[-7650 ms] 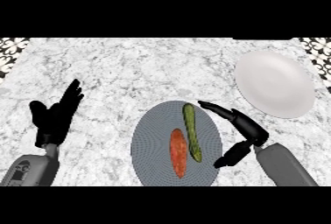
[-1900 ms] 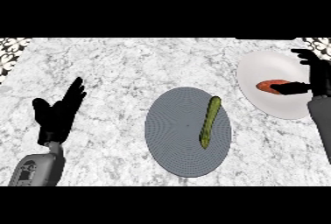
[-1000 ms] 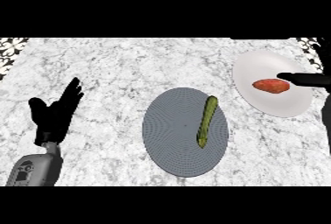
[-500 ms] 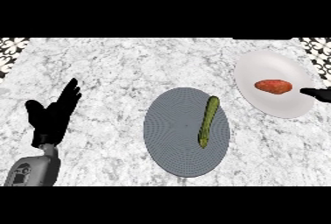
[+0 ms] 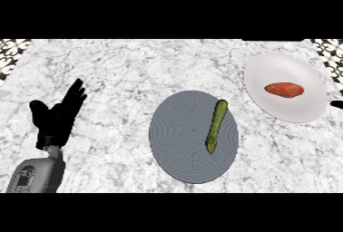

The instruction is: Pick the sweet potato from the placemat and place it in the plate

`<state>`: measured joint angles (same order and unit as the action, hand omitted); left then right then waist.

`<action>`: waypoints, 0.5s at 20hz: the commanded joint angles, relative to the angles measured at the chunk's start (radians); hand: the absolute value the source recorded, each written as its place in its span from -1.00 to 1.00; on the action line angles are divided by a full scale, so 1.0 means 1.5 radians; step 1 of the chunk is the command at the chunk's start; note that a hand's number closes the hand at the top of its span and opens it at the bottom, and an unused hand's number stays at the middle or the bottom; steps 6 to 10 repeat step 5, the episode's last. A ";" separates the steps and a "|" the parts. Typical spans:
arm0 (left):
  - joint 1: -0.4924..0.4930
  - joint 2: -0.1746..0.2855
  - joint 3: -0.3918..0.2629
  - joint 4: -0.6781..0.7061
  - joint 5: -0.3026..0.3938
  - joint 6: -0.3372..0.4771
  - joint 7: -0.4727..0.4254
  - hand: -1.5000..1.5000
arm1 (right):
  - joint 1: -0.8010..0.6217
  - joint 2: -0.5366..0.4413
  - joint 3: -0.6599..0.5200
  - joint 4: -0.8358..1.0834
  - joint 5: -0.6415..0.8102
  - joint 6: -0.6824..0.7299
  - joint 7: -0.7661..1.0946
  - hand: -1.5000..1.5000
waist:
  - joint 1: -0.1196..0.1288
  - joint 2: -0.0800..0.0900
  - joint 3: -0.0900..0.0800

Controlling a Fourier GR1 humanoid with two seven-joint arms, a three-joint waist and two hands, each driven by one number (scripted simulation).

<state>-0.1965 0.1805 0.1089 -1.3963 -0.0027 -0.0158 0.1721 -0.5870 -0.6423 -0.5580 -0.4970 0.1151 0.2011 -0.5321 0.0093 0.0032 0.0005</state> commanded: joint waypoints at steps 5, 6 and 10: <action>0.020 -0.007 0.006 0.014 0.001 -0.007 -0.032 0.00 | 0.016 -0.050 0.014 0.085 0.010 0.005 -0.048 -1.00 | 0.001 0.001 0.000; 0.020 -0.007 0.006 0.014 0.001 -0.007 -0.032 0.00 | 0.016 -0.050 0.014 0.085 0.010 0.005 -0.048 -1.00 | 0.001 0.001 0.000; 0.020 -0.007 0.006 0.014 0.001 -0.007 -0.032 0.00 | 0.016 -0.050 0.014 0.085 0.010 0.005 -0.048 -1.00 | 0.001 0.001 0.000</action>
